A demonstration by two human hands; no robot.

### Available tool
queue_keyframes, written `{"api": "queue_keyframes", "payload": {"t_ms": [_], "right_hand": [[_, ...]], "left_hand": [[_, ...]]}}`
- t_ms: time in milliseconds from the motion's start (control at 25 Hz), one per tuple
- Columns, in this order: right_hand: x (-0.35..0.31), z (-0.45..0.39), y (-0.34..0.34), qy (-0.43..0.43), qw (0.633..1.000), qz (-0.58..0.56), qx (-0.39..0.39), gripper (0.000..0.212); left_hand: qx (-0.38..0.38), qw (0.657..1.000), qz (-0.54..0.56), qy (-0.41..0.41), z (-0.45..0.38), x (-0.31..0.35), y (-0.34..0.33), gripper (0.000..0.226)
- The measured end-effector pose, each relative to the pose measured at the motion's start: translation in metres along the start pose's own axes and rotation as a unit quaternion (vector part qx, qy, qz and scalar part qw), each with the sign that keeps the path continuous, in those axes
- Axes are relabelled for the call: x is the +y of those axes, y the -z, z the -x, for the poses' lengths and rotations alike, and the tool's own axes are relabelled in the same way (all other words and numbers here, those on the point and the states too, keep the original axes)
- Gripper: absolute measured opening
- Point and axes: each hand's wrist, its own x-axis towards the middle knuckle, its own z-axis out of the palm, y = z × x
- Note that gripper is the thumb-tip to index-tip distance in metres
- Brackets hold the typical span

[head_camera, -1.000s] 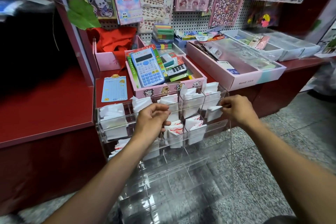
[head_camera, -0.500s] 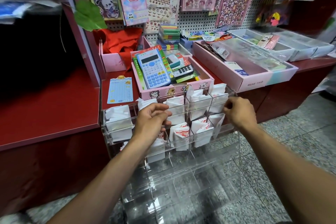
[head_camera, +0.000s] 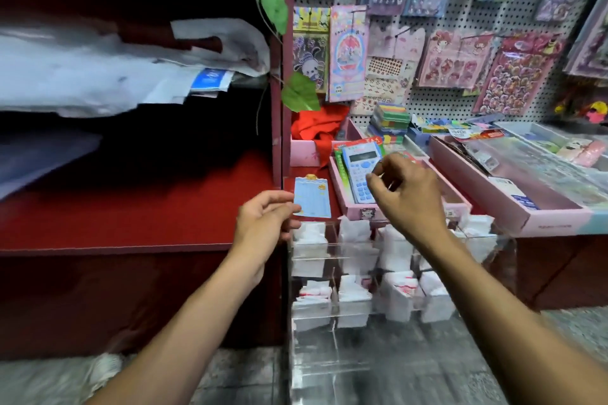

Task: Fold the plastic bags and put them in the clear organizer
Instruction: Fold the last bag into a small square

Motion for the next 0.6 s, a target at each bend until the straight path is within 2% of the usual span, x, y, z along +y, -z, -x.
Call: {"api": "queue_keyframes", "payload": {"t_ms": [160, 240, 400, 520, 600], "right_hand": [[-0.088, -0.026, -0.065, 0.077, 0.992, -0.068, -0.07, 0.004], [-0.134, -0.045, -0.094, 0.119, 0.986, -0.071, -0.088, 0.018], [-0.201, -0.105, -0.148, 0.136, 0.986, -0.013, -0.092, 0.031], [-0.221, -0.152, -0.18, 0.114, 0.978, 0.044, -0.168, 0.039], [-0.22, -0.175, -0.193, 0.107, 0.959, 0.099, -0.243, 0.045]], "left_hand": [[0.091, 0.995, 0.03, -0.011, -0.003, 0.021, 0.072, 0.015], [0.13, 0.991, 0.038, -0.009, -0.005, 0.027, 0.109, 0.015], [0.174, 0.984, 0.032, -0.011, -0.01, 0.031, 0.169, 0.016], [0.185, 0.982, 0.019, -0.006, -0.013, 0.031, 0.201, 0.017], [0.18, 0.984, 0.0, -0.002, -0.015, 0.027, 0.214, 0.017]]}}
